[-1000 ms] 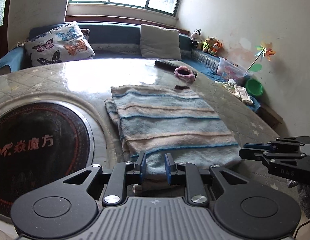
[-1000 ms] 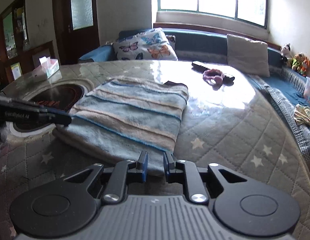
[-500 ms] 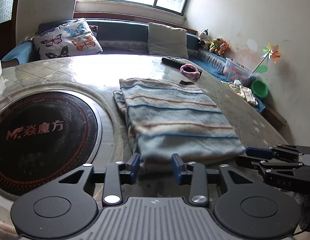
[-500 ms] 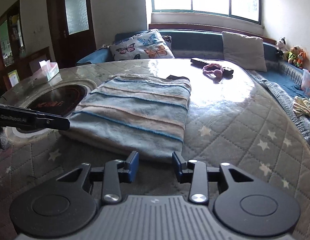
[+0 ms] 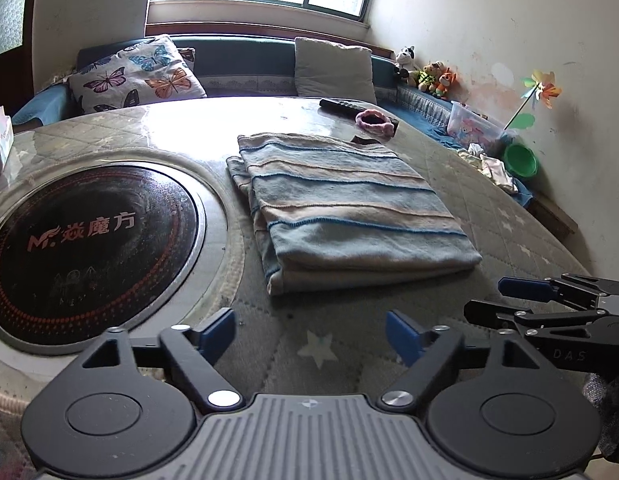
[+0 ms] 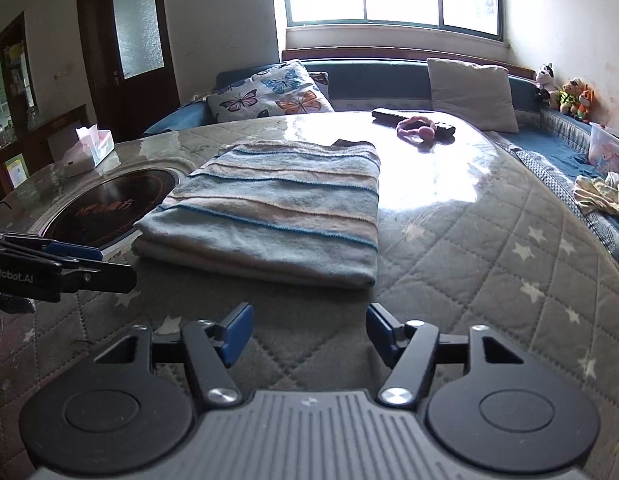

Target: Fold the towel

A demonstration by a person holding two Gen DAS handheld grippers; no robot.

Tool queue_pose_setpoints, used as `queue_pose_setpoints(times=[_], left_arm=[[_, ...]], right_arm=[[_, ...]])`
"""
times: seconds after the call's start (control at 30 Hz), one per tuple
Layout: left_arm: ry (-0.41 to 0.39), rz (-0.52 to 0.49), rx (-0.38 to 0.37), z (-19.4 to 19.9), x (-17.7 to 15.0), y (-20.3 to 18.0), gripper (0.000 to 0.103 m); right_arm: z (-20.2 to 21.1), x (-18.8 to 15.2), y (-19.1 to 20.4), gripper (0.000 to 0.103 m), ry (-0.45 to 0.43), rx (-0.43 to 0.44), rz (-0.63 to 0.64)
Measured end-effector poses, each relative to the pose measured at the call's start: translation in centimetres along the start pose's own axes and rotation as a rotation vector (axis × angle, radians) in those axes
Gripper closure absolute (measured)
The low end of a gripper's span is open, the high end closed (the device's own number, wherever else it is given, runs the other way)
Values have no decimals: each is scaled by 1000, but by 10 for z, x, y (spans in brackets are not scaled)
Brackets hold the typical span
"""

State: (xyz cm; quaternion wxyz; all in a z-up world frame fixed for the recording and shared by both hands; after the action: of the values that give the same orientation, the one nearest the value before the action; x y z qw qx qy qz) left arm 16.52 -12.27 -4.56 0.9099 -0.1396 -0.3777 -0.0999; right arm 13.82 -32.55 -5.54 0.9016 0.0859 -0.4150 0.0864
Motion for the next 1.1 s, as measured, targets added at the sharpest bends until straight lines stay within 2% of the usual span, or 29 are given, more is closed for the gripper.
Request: queue_pose_setpoints(times=[0.03, 0.1, 0.17, 0.4, 0.7, 1.1], left_arm=[[-3, -5, 3, 2, -1, 0, 10], [-8, -12, 7, 5, -2, 0, 4], [-11, -14, 7, 9, -4, 1, 0], [-25, -18, 7, 23, -11, 2, 0], [-33, -33, 15, 37, -23, 3, 0], [-24, -46, 39, 47, -43, 3, 0]], right_arm=[[1, -2, 1, 38, 1, -2, -3], [2, -5, 3, 30, 1, -6, -11], [4, -7, 5, 29, 0, -10, -18], [10, -14, 14, 15, -4, -32, -22], [19, -20, 31, 2, -17, -73, 8], [27, -28, 45, 0, -21, -128, 45]])
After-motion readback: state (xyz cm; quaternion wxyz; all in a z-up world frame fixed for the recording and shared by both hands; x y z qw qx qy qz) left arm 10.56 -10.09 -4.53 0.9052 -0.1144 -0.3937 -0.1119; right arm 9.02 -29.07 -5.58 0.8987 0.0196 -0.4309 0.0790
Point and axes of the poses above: each gripper's, at about its wrist camera, not at the fingertips, and z roughly against the way its jaws point, y to its left, x to its top, the point moved 7 cm from there along -z, roughly the way its jaws point, and after that the axes turned 1 degree about y, right-handed, at the moved point
